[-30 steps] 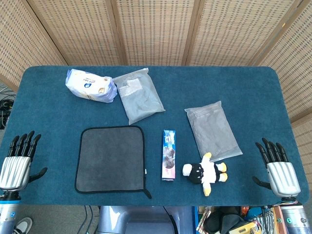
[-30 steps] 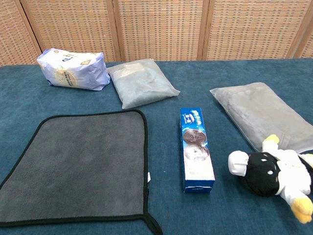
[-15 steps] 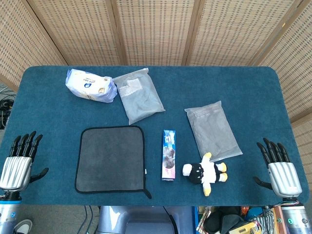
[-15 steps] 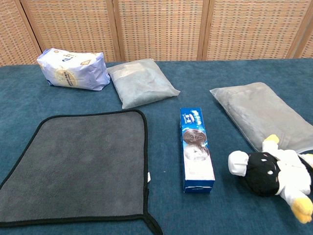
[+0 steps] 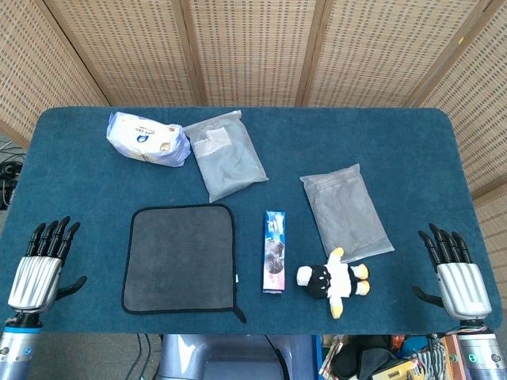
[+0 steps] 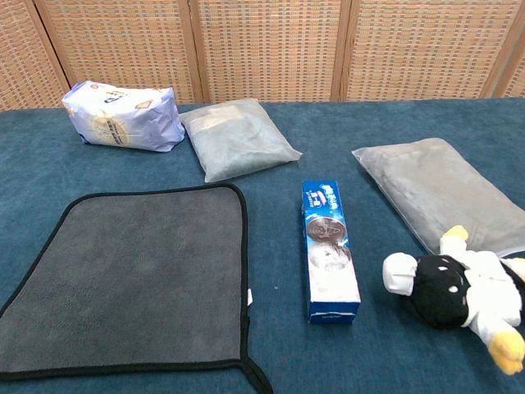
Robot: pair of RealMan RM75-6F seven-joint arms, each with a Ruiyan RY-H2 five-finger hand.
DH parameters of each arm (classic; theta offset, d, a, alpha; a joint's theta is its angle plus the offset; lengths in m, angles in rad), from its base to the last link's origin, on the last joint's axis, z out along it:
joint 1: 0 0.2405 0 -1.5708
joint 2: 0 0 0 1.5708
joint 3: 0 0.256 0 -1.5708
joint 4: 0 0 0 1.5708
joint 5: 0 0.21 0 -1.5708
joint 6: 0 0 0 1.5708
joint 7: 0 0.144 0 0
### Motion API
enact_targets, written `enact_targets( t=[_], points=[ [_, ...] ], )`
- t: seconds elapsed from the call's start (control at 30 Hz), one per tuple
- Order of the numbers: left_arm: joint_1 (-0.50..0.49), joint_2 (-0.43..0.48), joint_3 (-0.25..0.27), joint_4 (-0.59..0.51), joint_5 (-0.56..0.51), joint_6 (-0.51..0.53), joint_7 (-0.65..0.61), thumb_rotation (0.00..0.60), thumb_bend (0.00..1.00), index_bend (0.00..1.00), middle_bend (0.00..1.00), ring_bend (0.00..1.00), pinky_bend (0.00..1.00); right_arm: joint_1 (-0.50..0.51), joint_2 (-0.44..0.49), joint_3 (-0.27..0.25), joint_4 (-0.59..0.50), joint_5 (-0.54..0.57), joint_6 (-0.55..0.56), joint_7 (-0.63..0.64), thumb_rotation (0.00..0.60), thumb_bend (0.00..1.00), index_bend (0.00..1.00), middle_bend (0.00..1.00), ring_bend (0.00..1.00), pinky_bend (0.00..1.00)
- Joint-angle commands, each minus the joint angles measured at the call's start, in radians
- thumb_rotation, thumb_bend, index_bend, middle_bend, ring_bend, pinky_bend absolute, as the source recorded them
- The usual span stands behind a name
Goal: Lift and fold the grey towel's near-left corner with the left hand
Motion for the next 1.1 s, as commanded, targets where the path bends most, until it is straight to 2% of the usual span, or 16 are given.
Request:
enact_targets(
  t=[0.03,0.43,0.67,0.83,1.1],
  points=[
    [0.003,0.006,0.014,-0.003,0.015,-0.001,-0.020,0.600,0.16,0.00,0.00,0.00,0.00,-0.001,0.000,0.001,0.000,0.001,0.001,0.003,0.600,0.00,0.00,0.00,0.00,0.00],
    [-0.004,0.022,0.104,0.047,0.080,-0.083,-0.018,0.600,0.17,0.00,0.00,0.00,0.00,-0.011,0.008,0.006,-0.011,-0.003,0.028,0.006,0.600,0.00,0.00,0.00,0.00,0.00],
    [-0.020,-0.004,0.144,0.110,0.108,-0.150,0.041,0.600,0.17,0.01,0.00,0.00,0.00,-0.013,0.012,0.008,-0.009,-0.002,0.032,0.025,0.600,0.00,0.00,0.00,0.00,0.00],
    [-0.031,-0.037,0.163,0.142,0.118,-0.195,0.062,0.600,0.17,0.14,0.00,0.00,0.00,-0.013,0.011,0.008,-0.009,-0.009,0.036,0.028,0.600,0.00,0.00,0.00,0.00,0.00],
    [-0.042,-0.097,0.170,0.204,0.120,-0.236,0.083,0.600,0.17,0.19,0.00,0.00,0.00,-0.017,0.011,0.013,-0.009,-0.006,0.046,0.038,0.600,0.00,0.00,0.00,0.00,0.00]
  ],
)
